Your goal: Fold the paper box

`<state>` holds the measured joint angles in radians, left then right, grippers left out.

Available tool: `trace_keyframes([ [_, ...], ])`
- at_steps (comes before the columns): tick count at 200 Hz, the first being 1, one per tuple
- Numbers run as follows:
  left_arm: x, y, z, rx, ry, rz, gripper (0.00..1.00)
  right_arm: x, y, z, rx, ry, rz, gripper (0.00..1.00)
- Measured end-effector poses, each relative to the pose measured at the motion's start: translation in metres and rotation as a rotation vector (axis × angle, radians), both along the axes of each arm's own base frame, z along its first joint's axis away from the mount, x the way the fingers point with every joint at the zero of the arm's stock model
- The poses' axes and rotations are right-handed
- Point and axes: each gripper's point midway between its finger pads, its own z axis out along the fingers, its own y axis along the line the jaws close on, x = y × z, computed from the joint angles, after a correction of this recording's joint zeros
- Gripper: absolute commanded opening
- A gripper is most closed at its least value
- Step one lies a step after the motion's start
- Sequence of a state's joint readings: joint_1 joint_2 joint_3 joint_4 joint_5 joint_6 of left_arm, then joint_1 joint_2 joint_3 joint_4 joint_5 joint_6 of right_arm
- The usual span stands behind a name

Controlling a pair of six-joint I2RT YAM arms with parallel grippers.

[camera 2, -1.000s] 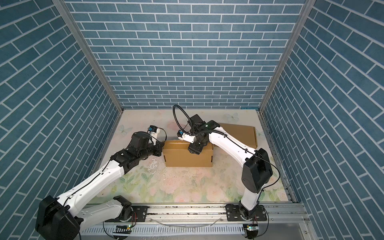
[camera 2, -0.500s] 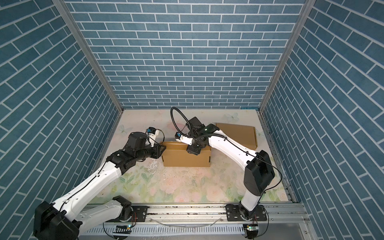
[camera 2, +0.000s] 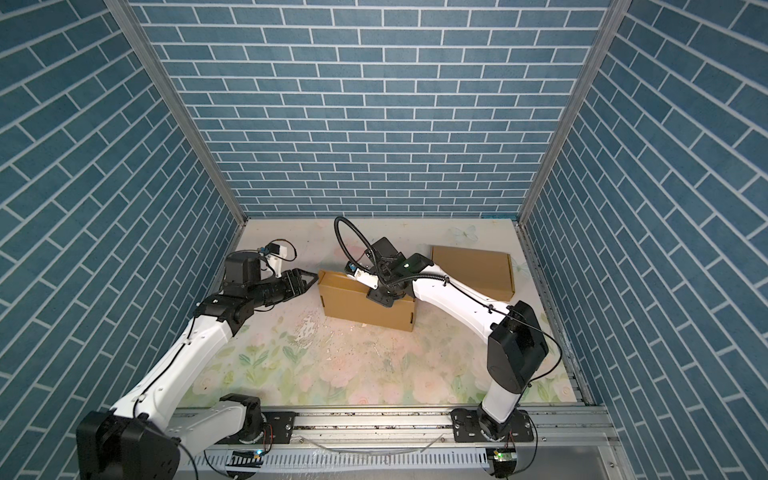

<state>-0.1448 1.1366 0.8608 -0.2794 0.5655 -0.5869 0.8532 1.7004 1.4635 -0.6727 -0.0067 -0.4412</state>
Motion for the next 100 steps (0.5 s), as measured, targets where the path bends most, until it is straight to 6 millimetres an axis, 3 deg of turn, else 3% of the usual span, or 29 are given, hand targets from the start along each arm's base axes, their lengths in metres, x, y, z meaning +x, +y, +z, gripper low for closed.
trace_keyframes([
  [54, 0.031, -0.011, 0.001, -0.067, 0.028, -0.025, 0.60, 0.001, 0.002, 0.000, -0.010, -0.027, -0.002, 0.51],
  [100, 0.035, -0.017, -0.015, -0.068, 0.072, -0.069, 0.59, 0.001, 0.002, 0.000, -0.012, -0.033, -0.007, 0.51],
])
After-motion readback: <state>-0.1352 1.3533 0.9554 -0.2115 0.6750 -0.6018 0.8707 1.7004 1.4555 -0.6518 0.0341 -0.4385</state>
